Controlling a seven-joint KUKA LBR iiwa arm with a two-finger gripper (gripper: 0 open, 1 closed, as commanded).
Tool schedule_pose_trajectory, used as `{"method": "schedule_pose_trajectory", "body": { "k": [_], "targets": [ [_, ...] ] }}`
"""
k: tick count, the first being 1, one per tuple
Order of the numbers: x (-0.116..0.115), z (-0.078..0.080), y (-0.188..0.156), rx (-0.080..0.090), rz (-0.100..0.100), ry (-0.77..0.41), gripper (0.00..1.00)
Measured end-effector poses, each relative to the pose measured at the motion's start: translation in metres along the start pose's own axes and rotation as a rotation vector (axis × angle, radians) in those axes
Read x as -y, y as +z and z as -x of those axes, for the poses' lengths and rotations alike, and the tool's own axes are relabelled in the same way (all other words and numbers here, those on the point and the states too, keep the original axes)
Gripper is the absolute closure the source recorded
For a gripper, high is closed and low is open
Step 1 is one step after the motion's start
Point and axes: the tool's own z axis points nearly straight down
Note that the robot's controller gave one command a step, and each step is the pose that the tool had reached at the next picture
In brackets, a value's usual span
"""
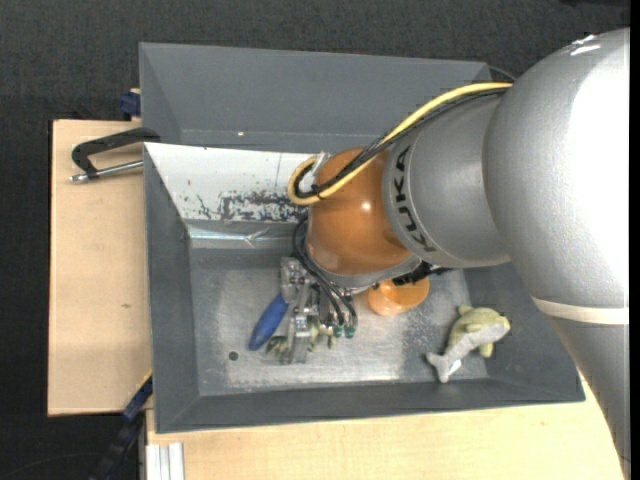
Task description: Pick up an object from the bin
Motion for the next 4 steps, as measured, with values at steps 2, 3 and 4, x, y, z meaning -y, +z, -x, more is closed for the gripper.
{"method": "schedule_pose_trajectory", "body": {
  "k": [2,3,4],
  "targets": [
    [-0.014,-0.016,-0.005,0.027,-0.001,-0.073,1.00],
    [-0.023,-0.025,-0.074,0.014,-0.001,-0.076,1.00],
    [-0.022,-0.026,-0.069,0.006,-0.002,-0.075,0.00]
  ]
}}
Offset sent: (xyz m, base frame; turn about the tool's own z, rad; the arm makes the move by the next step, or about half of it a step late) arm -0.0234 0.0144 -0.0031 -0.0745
